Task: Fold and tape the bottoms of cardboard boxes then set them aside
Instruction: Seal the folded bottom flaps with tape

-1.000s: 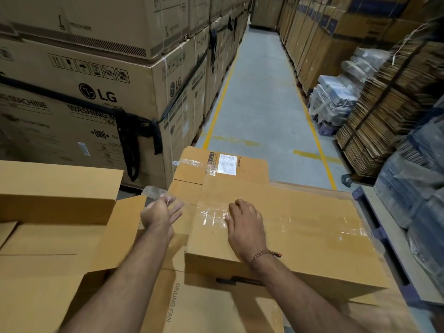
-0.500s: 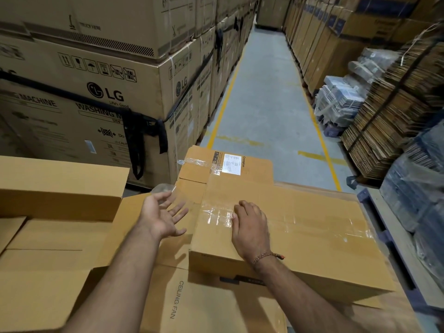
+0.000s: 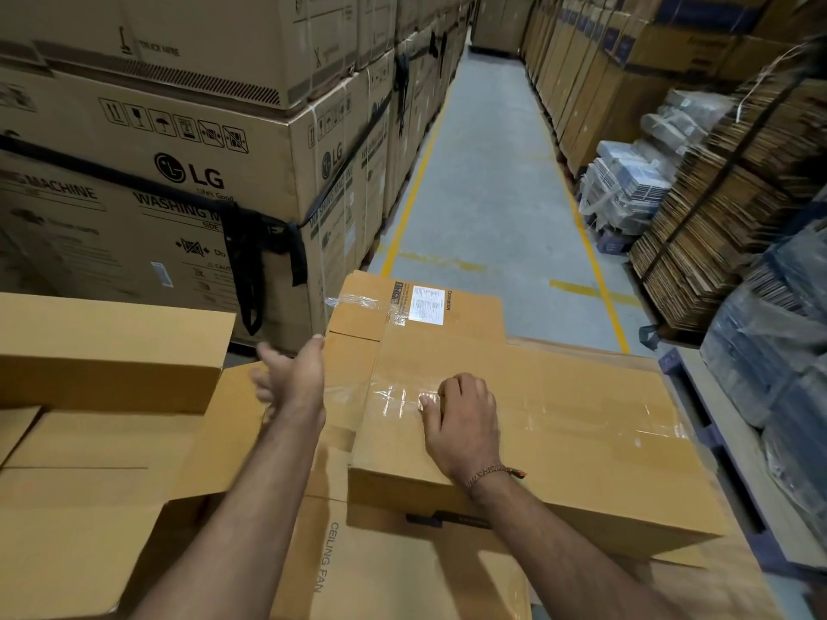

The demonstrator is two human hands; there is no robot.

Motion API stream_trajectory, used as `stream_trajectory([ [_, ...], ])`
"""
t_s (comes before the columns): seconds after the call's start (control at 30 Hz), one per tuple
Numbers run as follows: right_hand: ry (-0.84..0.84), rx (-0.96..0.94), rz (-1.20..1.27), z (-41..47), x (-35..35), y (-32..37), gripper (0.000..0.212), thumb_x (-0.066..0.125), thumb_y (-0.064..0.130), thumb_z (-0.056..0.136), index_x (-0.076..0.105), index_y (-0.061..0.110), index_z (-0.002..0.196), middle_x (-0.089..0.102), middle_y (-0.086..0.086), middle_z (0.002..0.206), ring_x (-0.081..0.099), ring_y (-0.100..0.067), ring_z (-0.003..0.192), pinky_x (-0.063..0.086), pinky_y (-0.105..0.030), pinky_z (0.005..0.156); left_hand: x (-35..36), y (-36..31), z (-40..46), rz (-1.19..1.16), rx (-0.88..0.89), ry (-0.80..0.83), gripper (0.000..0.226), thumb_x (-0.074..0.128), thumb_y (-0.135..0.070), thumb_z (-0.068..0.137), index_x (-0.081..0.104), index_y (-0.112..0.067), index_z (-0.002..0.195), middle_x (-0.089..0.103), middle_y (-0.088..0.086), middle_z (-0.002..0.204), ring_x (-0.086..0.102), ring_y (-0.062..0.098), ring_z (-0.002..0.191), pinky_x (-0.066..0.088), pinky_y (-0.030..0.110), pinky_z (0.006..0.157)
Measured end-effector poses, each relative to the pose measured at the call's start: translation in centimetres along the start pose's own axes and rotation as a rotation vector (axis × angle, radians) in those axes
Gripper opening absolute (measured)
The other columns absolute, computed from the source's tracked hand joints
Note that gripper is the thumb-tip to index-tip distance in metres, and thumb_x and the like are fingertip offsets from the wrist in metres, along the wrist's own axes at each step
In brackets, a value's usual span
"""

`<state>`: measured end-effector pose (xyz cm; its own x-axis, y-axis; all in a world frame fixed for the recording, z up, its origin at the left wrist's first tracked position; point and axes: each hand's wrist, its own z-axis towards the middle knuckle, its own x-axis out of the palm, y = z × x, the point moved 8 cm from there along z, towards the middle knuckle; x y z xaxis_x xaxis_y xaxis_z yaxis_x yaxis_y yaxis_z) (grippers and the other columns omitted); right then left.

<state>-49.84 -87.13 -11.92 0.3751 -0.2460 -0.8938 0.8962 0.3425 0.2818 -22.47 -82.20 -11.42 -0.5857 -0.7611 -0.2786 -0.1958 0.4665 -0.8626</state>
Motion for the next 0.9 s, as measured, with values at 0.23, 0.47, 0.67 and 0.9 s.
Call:
stream_trajectory([
  [0.23, 0.000, 0.044, 0.013, 0.4, -0.5, 0.1, 0.033, 0.042, 0.053, 0.102, 0.049, 0.022, 0.096, 0.045, 0.005, 0.099, 0.039, -0.019, 0.092, 0.040, -0.037, 0.085, 6.7, -1.8, -5.8, 0.658, 0.627, 0.579, 0.076, 0.079, -0.064, 0.079, 0.050, -0.044, 0.146, 0.045, -0.010, 0.144, 0.033, 0.022, 0.141, 0.029, 0.049, 0.118],
  [0.47, 0.018, 0.056, 0.034, -0.1, -2.1, 0.8, 0.026, 0.032, 0.047, 0.105, 0.045, 0.026, 0.098, 0.049, 0.007, 0.091, 0.040, -0.018, 0.084, 0.043, -0.040, 0.086, 8.9, 0.1, -10.0, 1.212, 0.957, 0.650, 0.115, 0.094, -0.066, 0.055, 0.036, -0.037, 0.151, 0.041, -0.004, 0.150, 0.029, 0.023, 0.141, 0.020, 0.045, 0.118],
  [0.67, -0.029, -0.057, -0.102, -0.7, -6.6, -0.7, 0.043, 0.036, 0.060, 0.102, 0.058, 0.023, 0.107, 0.057, 0.006, 0.093, 0.047, -0.018, 0.084, 0.042, -0.039, 0.082, 7.9, -2.5, -12.8, 1.278, 1.205, 0.383, 0.111, 0.090, -0.077, 0.047, 0.039, -0.034, 0.135, 0.052, -0.005, 0.129, 0.044, 0.019, 0.121, 0.030, 0.041, 0.108],
  [0.9, -0.332, 0.180, -0.085, -4.8, -15.3, -5.2, 0.046, 0.052, 0.044, 0.102, 0.071, 0.015, 0.072, 0.056, -0.003, 0.062, 0.037, -0.019, 0.068, 0.042, -0.039, 0.072, 3.1, -2.2, -18.0, 1.285, 1.255, 0.037, 0.073, 0.089, -0.067, 0.063, 0.055, -0.028, 0.115, 0.062, -0.004, 0.112, 0.053, 0.022, 0.106, 0.029, 0.044, 0.099],
])
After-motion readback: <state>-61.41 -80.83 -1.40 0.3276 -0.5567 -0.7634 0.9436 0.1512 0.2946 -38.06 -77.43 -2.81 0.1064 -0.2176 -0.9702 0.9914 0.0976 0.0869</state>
